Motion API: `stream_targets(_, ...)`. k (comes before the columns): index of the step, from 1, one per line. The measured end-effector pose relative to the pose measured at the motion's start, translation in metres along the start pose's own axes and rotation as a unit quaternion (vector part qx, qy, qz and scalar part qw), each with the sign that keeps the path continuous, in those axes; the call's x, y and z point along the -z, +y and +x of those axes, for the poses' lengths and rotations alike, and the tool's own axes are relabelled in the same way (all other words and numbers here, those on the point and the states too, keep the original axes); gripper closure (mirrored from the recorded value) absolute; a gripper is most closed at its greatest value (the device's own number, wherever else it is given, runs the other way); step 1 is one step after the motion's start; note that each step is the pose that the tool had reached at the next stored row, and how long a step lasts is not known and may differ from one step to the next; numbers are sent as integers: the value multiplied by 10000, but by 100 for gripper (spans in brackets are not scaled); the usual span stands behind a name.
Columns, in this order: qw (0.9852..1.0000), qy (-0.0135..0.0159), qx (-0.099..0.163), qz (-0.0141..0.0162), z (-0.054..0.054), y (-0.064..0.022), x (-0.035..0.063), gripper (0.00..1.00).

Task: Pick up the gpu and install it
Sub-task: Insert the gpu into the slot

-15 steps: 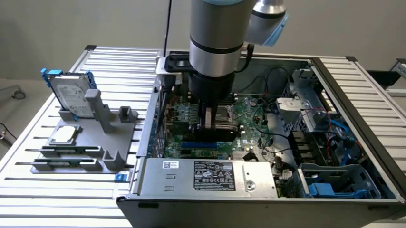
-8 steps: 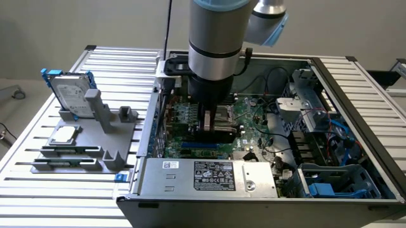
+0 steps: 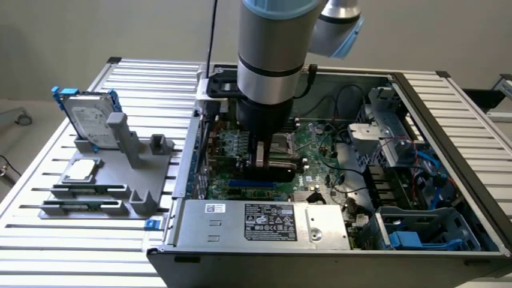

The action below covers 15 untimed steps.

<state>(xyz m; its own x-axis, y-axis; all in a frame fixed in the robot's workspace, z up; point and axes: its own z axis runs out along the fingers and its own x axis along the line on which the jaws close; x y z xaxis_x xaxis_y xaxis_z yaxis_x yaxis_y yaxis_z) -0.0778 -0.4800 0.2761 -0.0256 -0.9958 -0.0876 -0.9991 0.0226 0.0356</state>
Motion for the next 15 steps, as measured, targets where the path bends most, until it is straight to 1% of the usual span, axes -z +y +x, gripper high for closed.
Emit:
stream_targets(11,10000,1,-10,-26,3,-1,-36,74)
stream_targets(15,10000,0,-10,-29,4,-2,-45,74)
